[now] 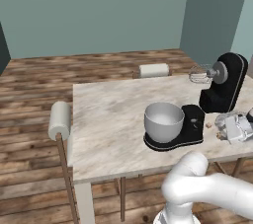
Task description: Add butter and sugar cubes to the stand mixer bowl and then turn on the stand mixer to begin making frosting.
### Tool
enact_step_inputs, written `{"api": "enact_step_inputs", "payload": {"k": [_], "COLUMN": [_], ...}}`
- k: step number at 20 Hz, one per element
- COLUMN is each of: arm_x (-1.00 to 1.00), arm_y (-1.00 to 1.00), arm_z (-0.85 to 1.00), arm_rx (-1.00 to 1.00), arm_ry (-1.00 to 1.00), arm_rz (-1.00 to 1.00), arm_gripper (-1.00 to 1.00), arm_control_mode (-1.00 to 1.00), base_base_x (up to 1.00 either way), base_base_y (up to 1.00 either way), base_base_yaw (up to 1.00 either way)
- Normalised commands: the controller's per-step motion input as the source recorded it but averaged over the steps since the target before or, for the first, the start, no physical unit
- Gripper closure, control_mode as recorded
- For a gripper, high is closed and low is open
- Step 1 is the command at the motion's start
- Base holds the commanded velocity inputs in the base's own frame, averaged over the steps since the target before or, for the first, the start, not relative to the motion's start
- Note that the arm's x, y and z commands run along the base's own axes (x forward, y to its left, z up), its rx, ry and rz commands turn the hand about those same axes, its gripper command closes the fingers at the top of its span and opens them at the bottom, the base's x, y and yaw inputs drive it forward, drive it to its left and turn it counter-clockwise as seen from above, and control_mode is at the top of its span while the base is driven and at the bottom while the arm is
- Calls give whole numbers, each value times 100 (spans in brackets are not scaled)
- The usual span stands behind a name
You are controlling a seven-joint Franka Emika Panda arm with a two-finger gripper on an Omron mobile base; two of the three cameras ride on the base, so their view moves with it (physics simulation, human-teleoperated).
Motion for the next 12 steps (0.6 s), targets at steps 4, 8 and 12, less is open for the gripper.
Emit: {"api": "enact_step_inputs", "payload": {"k": [4,8,12], "arm_x": [-2,-38,-53], "arm_y": [-1,6,0], "arm_z": [-19,-26,-26], "arm_rx": [0,0,0], "arm_ry": [0,0,-5], "arm_rz": [0,-3,-9], "arm_gripper": [-100,-100,-100], "arm_control_mode": [-100,-100,-100], "base_base_x": [0,0,0], "base_base_y": [0,0,0], "base_base_yaw": [0,0,0]}}
